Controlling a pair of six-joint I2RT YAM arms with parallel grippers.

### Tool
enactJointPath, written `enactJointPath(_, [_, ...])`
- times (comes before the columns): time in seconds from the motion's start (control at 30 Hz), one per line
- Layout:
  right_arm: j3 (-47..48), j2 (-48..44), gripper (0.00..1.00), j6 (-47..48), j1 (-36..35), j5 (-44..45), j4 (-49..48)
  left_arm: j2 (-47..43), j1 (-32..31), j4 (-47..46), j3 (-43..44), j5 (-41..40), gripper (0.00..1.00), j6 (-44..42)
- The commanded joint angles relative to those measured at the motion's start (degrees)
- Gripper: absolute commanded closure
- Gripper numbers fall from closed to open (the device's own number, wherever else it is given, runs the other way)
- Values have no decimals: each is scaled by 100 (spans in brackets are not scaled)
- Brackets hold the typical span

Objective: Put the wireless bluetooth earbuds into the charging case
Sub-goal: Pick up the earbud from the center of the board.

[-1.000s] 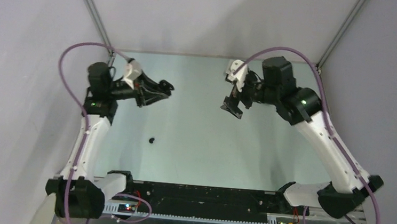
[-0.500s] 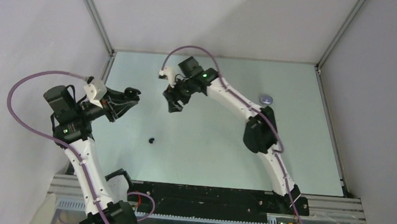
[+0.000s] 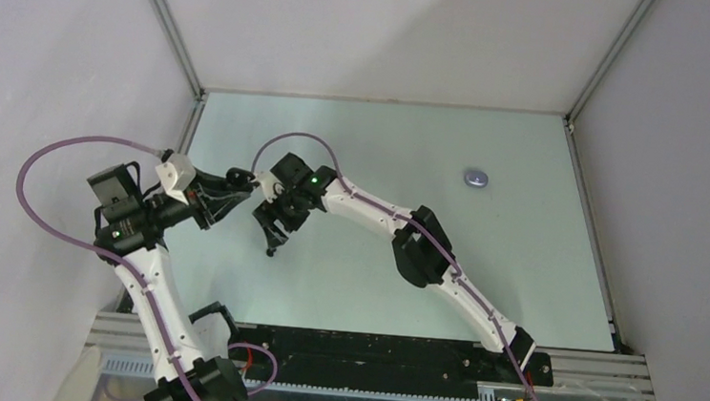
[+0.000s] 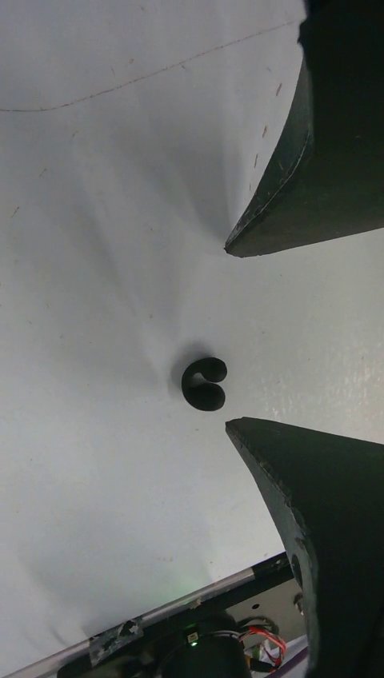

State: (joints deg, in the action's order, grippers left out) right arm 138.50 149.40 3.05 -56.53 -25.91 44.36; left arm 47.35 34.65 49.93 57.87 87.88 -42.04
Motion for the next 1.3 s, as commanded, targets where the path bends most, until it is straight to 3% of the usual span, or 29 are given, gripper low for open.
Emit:
enactJointPath(0.0, [297, 87, 21, -346, 2, 164, -108, 14, 59, 369, 172, 285, 100, -498])
enactJointPath(0.4, [193, 143, 33, 192, -457, 408, 186, 98, 56, 703, 200, 283, 100, -835])
enactJointPath(1.03, [297, 365, 43, 382, -672, 1160, 145, 75, 55, 927, 208, 283, 100, -1092])
enactJointPath(1.27, [305, 373, 60, 435, -691, 1141, 230, 61, 54, 964, 213, 283, 100, -1141])
